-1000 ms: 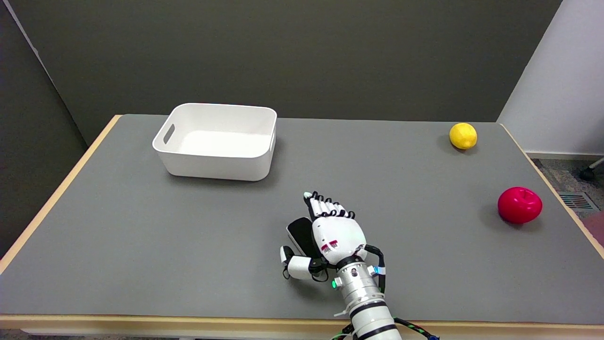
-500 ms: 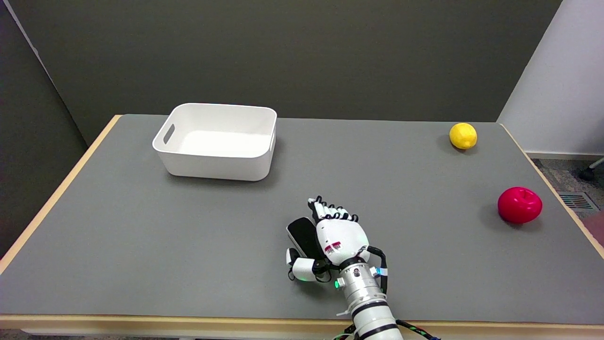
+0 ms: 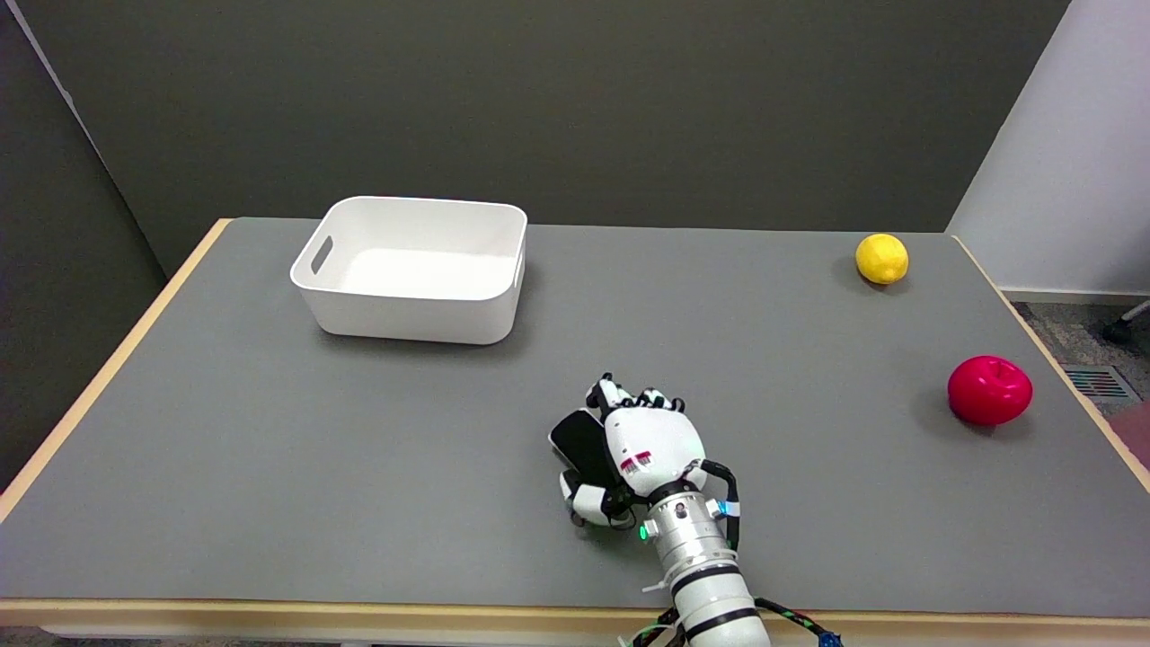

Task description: Pick up the chalkboard eraser.

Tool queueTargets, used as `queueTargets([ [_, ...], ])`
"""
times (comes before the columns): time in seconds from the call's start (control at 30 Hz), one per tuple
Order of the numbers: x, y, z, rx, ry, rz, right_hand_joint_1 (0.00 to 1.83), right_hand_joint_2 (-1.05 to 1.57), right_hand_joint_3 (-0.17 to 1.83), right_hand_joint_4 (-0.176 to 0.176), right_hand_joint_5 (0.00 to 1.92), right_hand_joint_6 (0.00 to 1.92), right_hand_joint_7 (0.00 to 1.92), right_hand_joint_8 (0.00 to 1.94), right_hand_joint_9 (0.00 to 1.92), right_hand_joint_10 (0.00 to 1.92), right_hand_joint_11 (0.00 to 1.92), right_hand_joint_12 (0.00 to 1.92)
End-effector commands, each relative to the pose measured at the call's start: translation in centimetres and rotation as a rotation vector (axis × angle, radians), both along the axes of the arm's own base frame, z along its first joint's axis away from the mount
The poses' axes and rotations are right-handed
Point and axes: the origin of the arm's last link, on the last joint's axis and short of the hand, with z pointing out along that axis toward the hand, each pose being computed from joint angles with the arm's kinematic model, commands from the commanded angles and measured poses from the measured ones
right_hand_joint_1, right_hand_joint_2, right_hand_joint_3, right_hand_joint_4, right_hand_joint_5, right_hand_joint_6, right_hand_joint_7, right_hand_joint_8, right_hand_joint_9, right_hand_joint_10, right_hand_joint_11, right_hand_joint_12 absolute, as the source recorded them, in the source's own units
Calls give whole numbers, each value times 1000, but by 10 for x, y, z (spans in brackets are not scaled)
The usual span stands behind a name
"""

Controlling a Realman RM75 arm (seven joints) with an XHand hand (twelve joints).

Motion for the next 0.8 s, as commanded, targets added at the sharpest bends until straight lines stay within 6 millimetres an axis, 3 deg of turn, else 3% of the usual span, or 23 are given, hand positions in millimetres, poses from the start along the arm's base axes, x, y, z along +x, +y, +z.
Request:
queueTargets([
  [0.03, 11, -6, 3, 16, 115, 95, 1115, 1301, 158, -176, 498, 1662, 562, 1709, 721, 1700, 357, 1921],
  [0.3, 23, -11, 3, 22, 139, 151, 1115, 1291, 180, -176, 499, 1665, 566, 1713, 725, 1767, 488, 1921],
  [0.5, 59, -18, 2, 27, 193, 299, 1118, 1277, 202, -176, 505, 1662, 573, 1710, 737, 1784, 559, 1921],
  [0.67, 103, -46, 2, 56, 237, 446, 1120, 1268, 211, -176, 514, 1653, 579, 1699, 734, 1802, 621, 1921],
  [0.8, 139, -87, 5, 89, 287, 555, 1124, 1249, 239, -176, 525, 1648, 589, 1692, 743, 1801, 649, 1921],
])
